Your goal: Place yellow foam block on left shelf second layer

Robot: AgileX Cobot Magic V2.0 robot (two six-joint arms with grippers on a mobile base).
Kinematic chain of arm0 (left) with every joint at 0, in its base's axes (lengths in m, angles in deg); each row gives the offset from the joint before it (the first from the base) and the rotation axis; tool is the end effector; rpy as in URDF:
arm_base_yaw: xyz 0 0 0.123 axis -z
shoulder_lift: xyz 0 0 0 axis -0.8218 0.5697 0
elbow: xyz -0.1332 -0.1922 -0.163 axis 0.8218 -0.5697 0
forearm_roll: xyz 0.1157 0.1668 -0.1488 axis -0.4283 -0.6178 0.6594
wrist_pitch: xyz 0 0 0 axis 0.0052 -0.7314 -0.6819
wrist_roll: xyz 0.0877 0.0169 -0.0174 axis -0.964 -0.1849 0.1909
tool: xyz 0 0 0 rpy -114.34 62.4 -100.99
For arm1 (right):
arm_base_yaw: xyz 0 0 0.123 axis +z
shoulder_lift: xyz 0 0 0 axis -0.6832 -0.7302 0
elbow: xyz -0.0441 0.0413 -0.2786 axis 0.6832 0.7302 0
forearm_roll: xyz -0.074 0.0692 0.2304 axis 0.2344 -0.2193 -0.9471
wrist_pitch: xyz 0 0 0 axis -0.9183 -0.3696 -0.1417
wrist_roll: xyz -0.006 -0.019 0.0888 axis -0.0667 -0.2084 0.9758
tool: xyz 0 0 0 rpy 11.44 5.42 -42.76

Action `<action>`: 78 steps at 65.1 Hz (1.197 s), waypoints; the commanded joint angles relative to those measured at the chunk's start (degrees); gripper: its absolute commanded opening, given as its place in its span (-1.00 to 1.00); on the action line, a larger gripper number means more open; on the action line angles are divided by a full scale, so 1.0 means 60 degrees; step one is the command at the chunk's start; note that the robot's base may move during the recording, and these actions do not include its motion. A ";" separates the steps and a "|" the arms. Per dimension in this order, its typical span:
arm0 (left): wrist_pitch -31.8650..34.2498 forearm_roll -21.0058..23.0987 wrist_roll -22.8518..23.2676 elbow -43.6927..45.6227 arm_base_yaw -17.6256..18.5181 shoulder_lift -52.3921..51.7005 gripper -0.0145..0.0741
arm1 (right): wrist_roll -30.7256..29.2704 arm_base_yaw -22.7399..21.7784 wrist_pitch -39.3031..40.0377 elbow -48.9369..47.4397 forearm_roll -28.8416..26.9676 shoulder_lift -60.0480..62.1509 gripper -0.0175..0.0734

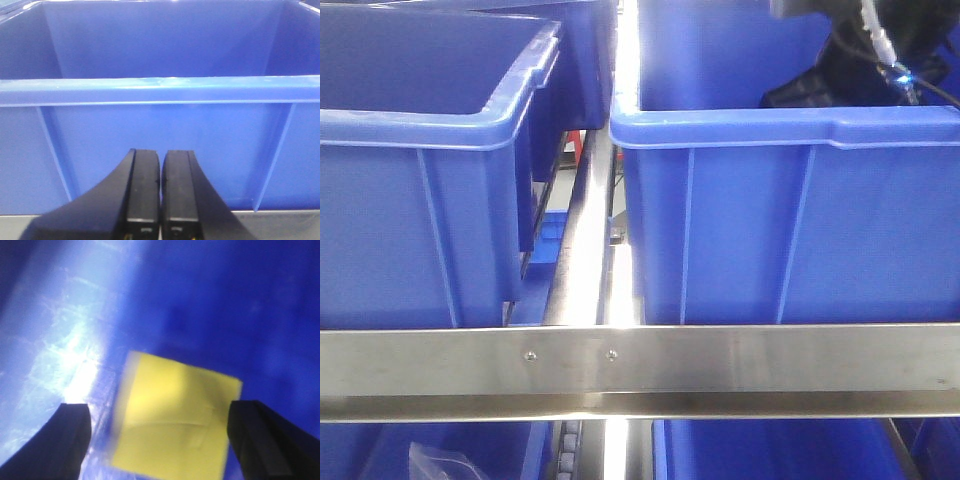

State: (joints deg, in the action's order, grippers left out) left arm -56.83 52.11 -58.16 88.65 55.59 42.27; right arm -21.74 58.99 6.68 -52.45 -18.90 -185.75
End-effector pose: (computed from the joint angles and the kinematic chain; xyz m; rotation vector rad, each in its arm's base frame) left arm 0.0560 0.0024 0.2003 0.0036 1.6108 0.0409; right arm 0.3763 0.1031 0.2462 -0.3944 2.3112 0.0471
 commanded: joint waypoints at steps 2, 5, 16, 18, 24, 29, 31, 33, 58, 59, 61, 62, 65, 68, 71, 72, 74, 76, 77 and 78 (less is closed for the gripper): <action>0.0825 -0.0005 0.0037 -0.0246 0.0068 -0.0130 -0.36 | -0.0047 -0.0031 0.0360 -0.0284 0.0130 0.1002 0.76; 0.0825 -0.0005 0.0037 -0.0246 0.0068 -0.0130 -0.36 | -0.0047 -0.0031 0.0351 -0.0148 0.0130 0.1326 0.75; 0.0825 -0.0005 0.0037 -0.0246 0.0068 -0.0130 -0.36 | -0.0047 -0.0012 0.0902 0.1017 0.0130 0.2982 0.44; 0.0825 -0.0005 0.0037 -0.0246 0.0068 -0.0130 -0.36 | -0.0047 -0.0012 0.1081 0.1282 0.0130 0.3292 0.33; 0.0825 -0.0005 0.0037 -0.0246 0.0068 -0.0130 -0.36 | -0.0047 -0.0012 0.1482 0.2202 0.0130 0.4350 -0.07; 0.0825 -0.0005 0.0037 -0.0246 0.0068 -0.0130 -0.36 | -0.0047 -0.0012 0.1759 0.3081 0.0130 0.5324 -0.41; 0.0825 -0.0005 0.0037 -0.0246 0.0068 -0.0130 -0.36 | -0.0047 -0.0012 0.1846 0.3438 0.0130 0.5716 -0.51; 0.0825 -0.0005 0.0037 -0.0246 0.0068 -0.0130 -0.36 | -0.0047 -0.0012 0.1912 0.3720 0.0130 0.6034 -0.51; 0.0825 -0.0005 0.0037 -0.0246 0.0068 -0.0130 -0.36 | -0.0047 -0.0012 0.3076 0.7487 -0.0177 1.0438 -0.49; 0.0825 -0.0005 0.0037 -0.0246 0.0068 -0.0130 -0.36 | -0.0047 -0.0012 0.3076 0.7585 -0.0177 1.0555 -0.49; 0.0825 -0.0005 0.0037 -0.0246 0.0068 -0.0130 -0.36 | -0.0047 -0.0012 0.3065 0.7767 -0.0177 1.0780 -0.49; 0.0825 -0.0005 0.0037 -0.0246 0.0068 -0.0130 -0.36 | -0.0047 -0.0012 0.3057 0.7885 -0.0177 1.0886 -0.49; 0.0825 -0.0005 0.0037 -0.0246 0.0068 -0.0130 -0.36 | -0.0047 -0.0012 0.3069 0.8105 -0.0177 1.1214 -0.49; 0.0825 -0.0005 0.0037 -0.0246 0.0068 -0.0130 -0.36 | -0.0047 -0.0012 0.3095 0.8266 -0.0177 1.1531 -0.49; 0.0825 -0.0005 0.0037 -0.0246 0.0068 -0.0130 -0.36 | -0.0047 -0.0012 0.3165 0.8407 -0.0177 1.1795 -0.49; 0.0825 -0.0005 0.0037 -0.0246 0.0068 -0.0130 -0.36 | -0.0047 -0.0012 0.3223 0.8448 -0.0177 1.1867 -0.49; 0.0825 -0.0005 0.0037 -0.0246 0.0068 -0.0130 -0.36 | -0.0047 -0.0012 0.3322 0.8541 -0.0177 1.2040 -0.49; 0.0825 -0.0005 0.0037 -0.0246 0.0068 -0.0130 -0.36 | -0.0047 -0.0012 0.3445 0.8608 -0.0177 1.2170 -0.49; 0.0825 -0.0005 0.0037 -0.0246 0.0068 -0.0130 -0.36 | -0.0047 -0.0012 0.3495 0.8661 -0.0177 1.2234 -0.49; 0.0825 -0.0005 0.0037 -0.0246 0.0068 -0.0130 -0.36 | -0.0047 -0.0012 0.3556 0.8696 -0.0177 1.2292 -0.49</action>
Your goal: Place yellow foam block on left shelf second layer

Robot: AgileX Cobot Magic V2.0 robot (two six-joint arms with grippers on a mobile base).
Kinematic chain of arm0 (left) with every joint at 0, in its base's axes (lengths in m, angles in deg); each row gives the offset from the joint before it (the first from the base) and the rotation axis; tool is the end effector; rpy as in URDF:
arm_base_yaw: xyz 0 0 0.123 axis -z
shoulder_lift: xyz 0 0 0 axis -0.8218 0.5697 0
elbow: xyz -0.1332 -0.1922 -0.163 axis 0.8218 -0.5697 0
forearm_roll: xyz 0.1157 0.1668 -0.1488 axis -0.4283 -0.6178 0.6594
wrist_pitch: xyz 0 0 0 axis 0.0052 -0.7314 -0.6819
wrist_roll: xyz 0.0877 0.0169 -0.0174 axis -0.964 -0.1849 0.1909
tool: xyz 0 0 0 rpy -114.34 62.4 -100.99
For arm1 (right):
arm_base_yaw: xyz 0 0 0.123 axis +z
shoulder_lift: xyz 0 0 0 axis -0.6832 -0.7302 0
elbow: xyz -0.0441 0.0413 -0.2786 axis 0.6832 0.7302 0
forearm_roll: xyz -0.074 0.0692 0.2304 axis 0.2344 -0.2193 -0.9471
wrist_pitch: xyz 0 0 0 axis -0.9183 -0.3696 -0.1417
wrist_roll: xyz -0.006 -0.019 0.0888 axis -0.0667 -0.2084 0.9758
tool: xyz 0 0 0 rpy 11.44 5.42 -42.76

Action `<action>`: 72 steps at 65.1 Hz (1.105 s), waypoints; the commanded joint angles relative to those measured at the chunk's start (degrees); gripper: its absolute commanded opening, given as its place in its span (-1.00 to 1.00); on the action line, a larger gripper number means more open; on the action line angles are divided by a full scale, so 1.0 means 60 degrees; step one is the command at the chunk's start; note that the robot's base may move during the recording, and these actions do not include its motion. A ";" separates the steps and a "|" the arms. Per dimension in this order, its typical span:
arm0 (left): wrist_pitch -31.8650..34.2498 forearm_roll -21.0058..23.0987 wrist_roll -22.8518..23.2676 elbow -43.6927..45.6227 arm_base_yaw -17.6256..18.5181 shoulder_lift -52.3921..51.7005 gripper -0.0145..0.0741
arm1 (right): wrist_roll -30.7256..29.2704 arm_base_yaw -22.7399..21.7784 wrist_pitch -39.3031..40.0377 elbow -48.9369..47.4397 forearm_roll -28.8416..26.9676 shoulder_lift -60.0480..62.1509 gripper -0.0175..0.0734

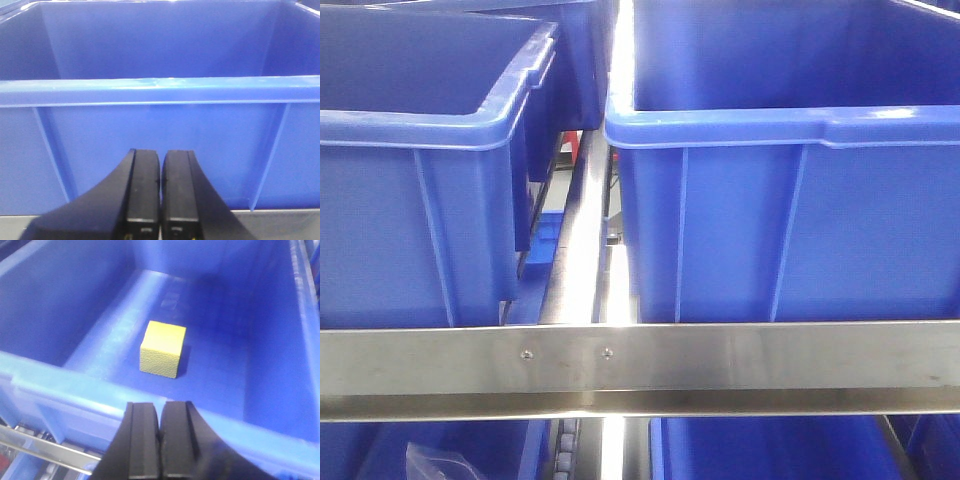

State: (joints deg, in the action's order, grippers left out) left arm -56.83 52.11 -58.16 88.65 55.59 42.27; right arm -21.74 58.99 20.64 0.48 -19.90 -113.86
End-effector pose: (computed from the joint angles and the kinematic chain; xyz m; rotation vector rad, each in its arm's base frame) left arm 0.0560 0.0024 0.2003 0.0036 1.6108 0.0409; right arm 0.1065 0.0293 0.2700 -0.2971 1.7496 0.1410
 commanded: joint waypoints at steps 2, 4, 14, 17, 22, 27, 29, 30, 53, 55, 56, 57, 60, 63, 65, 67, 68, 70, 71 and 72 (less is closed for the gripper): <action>0.0825 -0.0005 0.0037 -0.0246 0.0068 -0.0130 -0.36 | -0.0047 -0.0012 0.1326 -0.0062 -0.0010 0.0456 -0.49; 0.0825 -0.0005 0.0037 -0.0246 0.0068 -0.0130 -0.36 | -0.0047 -0.0012 0.1444 0.0051 -0.0010 0.0638 -0.49; 0.0825 -0.0005 0.0037 -0.0246 0.0068 -0.0130 -0.36 | -0.0047 -0.0305 0.1645 0.0818 -0.0010 0.1797 -0.49; 0.0825 -0.0005 0.0037 -0.0246 0.0068 -0.0130 -0.36 | -0.0047 -0.0526 0.1645 0.1101 -0.0010 0.2146 -0.49; 0.0825 -0.0005 0.0037 -0.0246 0.0068 -0.0130 -0.36 | -0.0047 -0.1028 0.1633 0.1600 -0.0010 0.2862 -0.49; 0.0825 -0.0005 0.0037 -0.0246 0.0068 -0.0130 -0.36 | -0.0047 -0.1488 0.1624 0.2037 -0.0010 0.3512 -0.49; 0.0825 -0.0005 0.0037 -0.0246 0.0068 -0.0130 -0.36 | -0.0047 -0.1622 0.1616 0.2190 -0.0032 0.3706 -0.49; 0.0825 -0.0005 0.0037 -0.0246 0.0068 -0.0130 -0.36 | -0.0047 -0.1687 0.1614 0.2301 -0.0041 0.3801 -0.49; 0.0825 -0.0005 0.0037 -0.0246 0.0068 -0.0130 -0.36 | -0.0047 -0.2245 0.1382 0.3033 -0.0315 0.4994 -0.49; 0.0825 -0.0005 0.0037 -0.0246 0.0068 -0.0130 -0.36 | -0.0047 -0.2245 0.1382 0.3033 -0.0315 0.4994 -0.49; 0.0825 -0.0005 0.0037 -0.0246 0.0068 -0.0130 -0.36 | -0.0047 -0.2245 0.1382 0.3033 -0.0315 0.4994 -0.49; 0.0825 -0.0005 0.0037 -0.0246 0.0068 -0.0130 -0.36 | -0.0047 -0.2245 0.1382 0.3033 -0.0315 0.4994 -0.49; 0.0825 -0.0005 0.0037 -0.0246 0.0068 -0.0130 -0.36 | -0.0047 -0.2245 0.1382 0.3033 -0.0315 0.4994 -0.49; 0.0825 -0.0005 0.0037 -0.0246 0.0068 -0.0130 -0.36 | -0.0047 -0.2245 0.1382 0.3033 -0.0315 0.4994 -0.49; 0.0825 -0.0005 0.0037 -0.0246 0.0068 -0.0130 -0.36 | -0.0047 -0.2245 0.1382 0.3033 -0.0315 0.4994 -0.49; 0.0825 -0.0005 0.0037 -0.0246 0.0068 -0.0130 -0.36 | -0.0047 -0.2245 0.1382 0.3033 -0.0315 0.4994 -0.49; 0.0825 -0.0005 0.0037 -0.0246 0.0068 -0.0130 -0.36 | -0.0047 -0.2245 0.1382 0.3033 -0.0315 0.4994 -0.49; 0.0825 -0.0005 0.0037 -0.0246 0.0068 -0.0130 -0.36 | -0.0047 -0.2245 0.1382 0.3033 -0.0315 0.4994 -0.49; 0.0825 -0.0005 0.0037 -0.0246 0.0068 -0.0130 -0.36 | -0.0047 -0.2245 0.1382 0.3033 -0.0315 0.4994 -0.49; 0.0825 -0.0005 0.0037 -0.0246 0.0068 -0.0130 -0.36 | -0.0047 -0.2245 0.1382 0.3033 -0.0315 0.4994 -0.49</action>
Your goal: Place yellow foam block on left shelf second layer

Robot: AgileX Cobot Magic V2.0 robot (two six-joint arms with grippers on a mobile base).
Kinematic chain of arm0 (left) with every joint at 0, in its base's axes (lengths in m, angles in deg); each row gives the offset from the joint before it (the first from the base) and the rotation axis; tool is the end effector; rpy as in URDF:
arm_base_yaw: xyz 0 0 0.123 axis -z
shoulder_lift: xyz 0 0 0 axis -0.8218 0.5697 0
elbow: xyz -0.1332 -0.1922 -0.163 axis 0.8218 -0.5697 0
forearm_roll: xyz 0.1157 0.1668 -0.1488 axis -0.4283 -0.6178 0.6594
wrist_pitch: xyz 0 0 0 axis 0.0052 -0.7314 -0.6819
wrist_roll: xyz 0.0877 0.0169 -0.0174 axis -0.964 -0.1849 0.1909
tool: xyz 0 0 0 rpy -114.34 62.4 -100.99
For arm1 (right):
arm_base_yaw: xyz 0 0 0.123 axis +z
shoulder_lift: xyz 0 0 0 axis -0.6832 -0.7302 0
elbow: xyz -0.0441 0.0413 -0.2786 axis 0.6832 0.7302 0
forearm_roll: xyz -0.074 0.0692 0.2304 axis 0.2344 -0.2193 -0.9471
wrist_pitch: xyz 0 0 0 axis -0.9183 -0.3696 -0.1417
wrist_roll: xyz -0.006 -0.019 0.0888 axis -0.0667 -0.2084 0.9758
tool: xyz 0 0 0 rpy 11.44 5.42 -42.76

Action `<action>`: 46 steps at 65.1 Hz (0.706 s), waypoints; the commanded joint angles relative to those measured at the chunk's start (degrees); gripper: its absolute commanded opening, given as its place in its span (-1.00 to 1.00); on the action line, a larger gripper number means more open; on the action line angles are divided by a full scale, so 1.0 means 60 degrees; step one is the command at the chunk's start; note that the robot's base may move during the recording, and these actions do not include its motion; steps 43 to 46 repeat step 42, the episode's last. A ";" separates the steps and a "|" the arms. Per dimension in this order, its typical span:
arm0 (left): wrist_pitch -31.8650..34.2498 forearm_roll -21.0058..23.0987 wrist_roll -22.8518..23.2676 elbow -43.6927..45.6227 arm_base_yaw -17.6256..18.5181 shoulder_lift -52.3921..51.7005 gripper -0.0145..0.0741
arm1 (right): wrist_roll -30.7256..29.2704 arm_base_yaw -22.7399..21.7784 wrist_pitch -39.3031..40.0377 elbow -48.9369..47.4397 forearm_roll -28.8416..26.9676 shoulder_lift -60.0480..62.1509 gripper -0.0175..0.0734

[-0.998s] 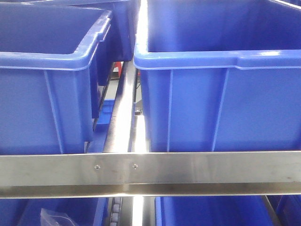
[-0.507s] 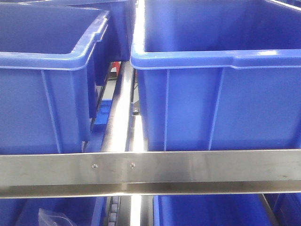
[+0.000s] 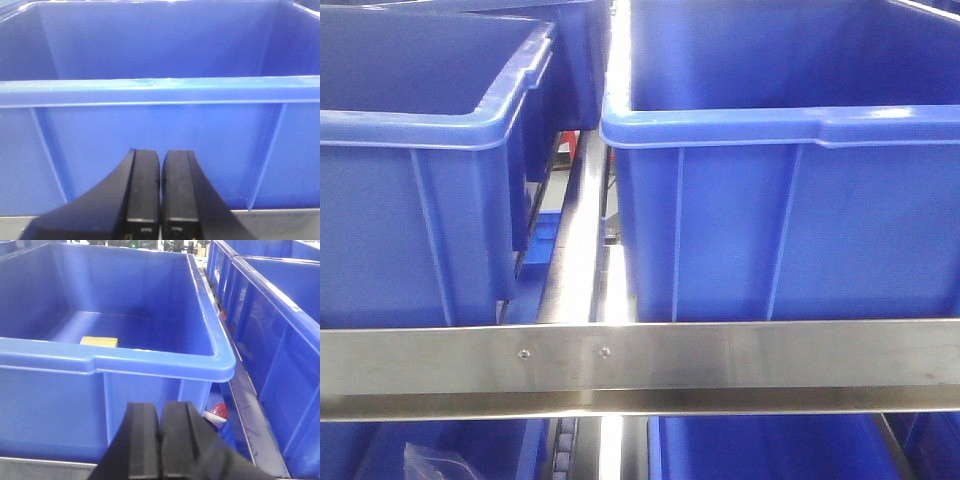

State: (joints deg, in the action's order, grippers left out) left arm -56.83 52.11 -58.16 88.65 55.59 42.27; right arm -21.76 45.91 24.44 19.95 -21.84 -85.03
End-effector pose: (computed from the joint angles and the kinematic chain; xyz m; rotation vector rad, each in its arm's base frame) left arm 0.0560 0.0024 0.2003 0.0036 1.6108 0.0409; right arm 0.0569 0.0026 0.1998 -0.0629 1.5420 0.0086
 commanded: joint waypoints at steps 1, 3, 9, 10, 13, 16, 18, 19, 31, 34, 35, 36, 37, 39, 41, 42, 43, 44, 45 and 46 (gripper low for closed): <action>0.0825 -0.0005 0.0037 -0.0246 0.0068 -0.0130 -0.36 | -0.0042 -0.0065 0.0748 -0.0211 0.0008 0.0190 -0.49; 0.0825 -0.0005 0.0037 -0.0246 0.0068 -0.0130 -0.36 | -0.0042 -0.0065 0.0748 -0.0211 0.0008 0.0190 -0.49; 0.0825 -0.0005 0.0037 -0.0246 0.0068 -0.0130 -0.36 | -0.0042 -0.0065 0.0748 -0.0211 0.0008 0.0190 -0.49; 0.0825 -0.0005 0.0037 -0.0246 0.0068 -0.0130 -0.36 | -0.0042 -0.0065 0.0748 -0.0211 0.0008 0.0190 -0.49; 0.0825 -0.0005 0.0037 -0.0246 0.0068 -0.0130 -0.36 | -0.0042 -0.0065 0.0748 -0.0211 0.0008 0.0190 -0.49; 0.0825 -0.0005 0.0037 -0.0246 0.0068 -0.0130 -0.36 | -0.0042 -0.0065 0.0748 -0.0211 0.0008 0.0190 -0.49; 0.0825 -0.0005 0.0037 -0.0246 0.0068 -0.0130 -0.36 | -0.0042 -0.0065 0.0748 -0.0211 0.0008 0.0190 -0.49; 0.0825 -0.0005 0.0037 -0.0246 0.0068 -0.0130 -0.36 | -0.0042 -0.0065 0.0748 -0.0211 0.0008 0.0190 -0.49; 0.0825 -0.0005 0.0037 -0.0246 0.0068 -0.0130 -0.36 | -0.0042 -0.0065 0.0748 -0.0211 0.0008 0.0190 -0.49; 0.0825 -0.0005 0.0037 -0.0246 0.0068 -0.0130 -0.36 | -0.0042 -0.0065 0.0748 -0.0211 0.0008 0.0190 -0.49; 0.0825 -0.0005 0.0037 -0.0246 0.0068 -0.0130 -0.36 | -0.0042 -0.0065 0.0748 -0.0211 0.0008 0.0190 -0.49; 0.0825 -0.0005 0.0037 -0.0246 0.0068 -0.0130 -0.36 | -0.0042 -0.0065 0.0748 -0.0211 0.0008 0.0190 -0.49; 0.0825 -0.0005 0.0037 -0.0246 0.0068 -0.0130 -0.36 | -0.0042 -0.0065 0.0748 -0.0211 0.0008 0.0190 -0.49; 0.0825 -0.0005 0.0037 -0.0246 0.0068 -0.0130 -0.36 | -0.0042 -0.0065 0.0748 -0.0211 0.0008 0.0190 -0.49; 0.0825 -0.0005 0.0037 -0.0246 0.0068 -0.0130 -0.36 | -0.0042 -0.0065 0.0748 -0.0211 0.0008 0.0190 -0.49; 0.0825 -0.0005 0.0037 -0.0246 0.0068 -0.0130 -0.36 | -0.0042 -0.0065 0.0748 -0.0211 0.0008 0.0190 -0.49; 0.0825 -0.0005 0.0037 -0.0246 0.0068 -0.0130 -0.36 | -0.0042 -0.0065 0.0748 -0.0211 0.0008 0.0190 -0.49; 0.0825 -0.0005 0.0037 -0.0246 0.0068 -0.0130 -0.36 | -0.0042 -0.0065 0.0748 -0.0211 0.0008 0.0190 -0.49; 0.0825 -0.0005 0.0037 -0.0246 0.0068 -0.0130 -0.36 | -0.0042 -0.0065 0.0748 -0.0211 0.0008 0.0190 -0.49; 0.0825 -0.0005 0.0037 -0.0246 0.0068 -0.0130 -0.36 | -0.0042 -0.0065 0.0748 -0.0211 0.0008 0.0190 -0.49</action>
